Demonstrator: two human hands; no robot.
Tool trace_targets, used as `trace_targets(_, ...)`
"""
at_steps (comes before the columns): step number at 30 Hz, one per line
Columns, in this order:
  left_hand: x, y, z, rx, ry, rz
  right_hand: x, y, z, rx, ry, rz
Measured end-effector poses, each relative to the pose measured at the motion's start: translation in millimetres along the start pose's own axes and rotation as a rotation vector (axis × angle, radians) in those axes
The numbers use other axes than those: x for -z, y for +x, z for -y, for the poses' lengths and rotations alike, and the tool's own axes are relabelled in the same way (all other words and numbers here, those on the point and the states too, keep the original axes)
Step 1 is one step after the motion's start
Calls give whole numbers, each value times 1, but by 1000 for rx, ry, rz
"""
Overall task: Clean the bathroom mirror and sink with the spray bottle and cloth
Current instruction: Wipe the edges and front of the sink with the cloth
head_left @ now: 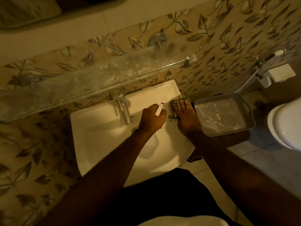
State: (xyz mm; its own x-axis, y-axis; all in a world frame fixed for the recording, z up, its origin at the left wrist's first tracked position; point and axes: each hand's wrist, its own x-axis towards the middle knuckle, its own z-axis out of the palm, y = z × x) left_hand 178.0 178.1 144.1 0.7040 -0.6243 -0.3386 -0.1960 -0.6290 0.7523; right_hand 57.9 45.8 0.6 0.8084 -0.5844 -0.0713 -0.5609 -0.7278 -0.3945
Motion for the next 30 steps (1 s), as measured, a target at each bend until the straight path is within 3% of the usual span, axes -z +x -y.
trace_targets(8,12,15,-3,10,24,-42,3,90,25,-89,3,44)
trace_targets(15,27,16,15,59,32,-139,-14,112,70,-123,54,48)
trace_targets(20,42,12,27,46,26,-179,-28,106,101,-12,70,64)
trace_targets(27,51,0,42,96,-52,-261,-47,99,138,357,2,170)
trace_targets(30,57,-9,48,91,-23,-281,-61,96,143,355,-40,171)
